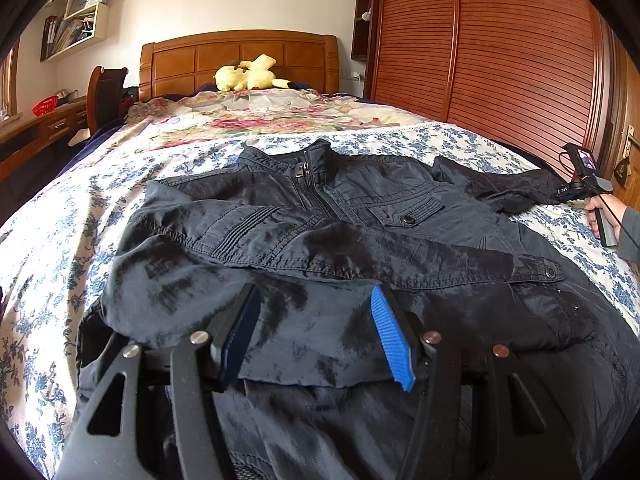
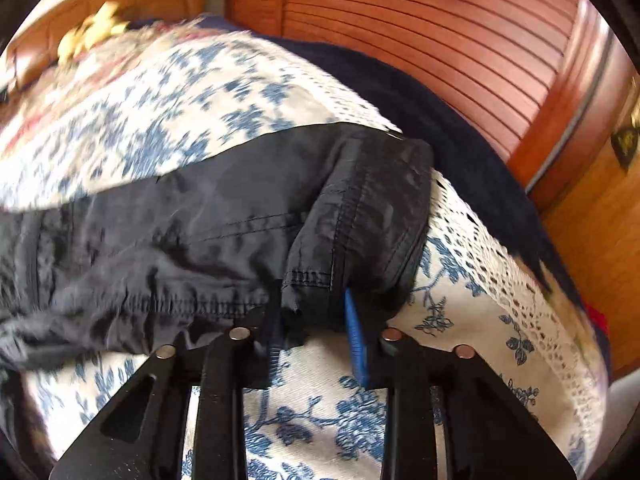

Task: Fold large clothes
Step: 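Grasp the other jacket sleeve cuff with the right tool and lift it, then carry the held sleeve across the jacket front and open the right tool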

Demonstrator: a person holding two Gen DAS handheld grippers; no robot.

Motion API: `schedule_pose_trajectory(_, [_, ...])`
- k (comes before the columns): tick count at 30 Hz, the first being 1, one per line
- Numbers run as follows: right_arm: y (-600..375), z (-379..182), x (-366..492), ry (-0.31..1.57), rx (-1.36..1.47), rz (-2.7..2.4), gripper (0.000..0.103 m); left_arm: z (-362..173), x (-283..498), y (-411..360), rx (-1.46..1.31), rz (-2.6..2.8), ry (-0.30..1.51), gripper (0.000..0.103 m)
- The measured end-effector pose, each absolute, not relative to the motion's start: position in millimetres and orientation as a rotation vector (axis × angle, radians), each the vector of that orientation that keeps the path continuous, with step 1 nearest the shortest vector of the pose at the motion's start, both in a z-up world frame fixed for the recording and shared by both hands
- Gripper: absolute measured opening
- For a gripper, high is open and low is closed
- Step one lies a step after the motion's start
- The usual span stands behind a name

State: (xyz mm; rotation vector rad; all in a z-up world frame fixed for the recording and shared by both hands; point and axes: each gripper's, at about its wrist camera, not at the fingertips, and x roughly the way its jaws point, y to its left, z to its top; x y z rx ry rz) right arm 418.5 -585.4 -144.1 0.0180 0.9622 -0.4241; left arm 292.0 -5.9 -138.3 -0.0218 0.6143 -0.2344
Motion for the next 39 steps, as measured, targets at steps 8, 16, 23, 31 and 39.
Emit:
schedule_pose_trajectory(8, [-532, -99, 410, 0.836, -0.080, -0.321, 0.013, -138, 291, -5, -0.022, -0.233, 0.608, 0.057])
schedule_pose_trajectory(16, [-430, -36, 394, 0.739, -0.175, -0.107, 0.012, -129, 286, -3, -0.027, -0.233, 0.595, 0.057])
schedule_pose_trajectory(23, [-327, 9, 362, 0.664, -0.267, 0.069, 0.012, -108, 260, 5, -0.032, -0.243, 0.553, 0.057])
schedule_pose_trajectory(31, [-229, 36, 317, 0.590, -0.275, 0.261, 0.012, -86, 227, 21, -0.040, -0.258, 0.522, 0.057])
schedule_pose_trajectory(39, [-173, 32, 268, 0.555, -0.201, 0.445, 0.012, -77, 208, 41, -0.042, -0.244, 0.520, 0.057])
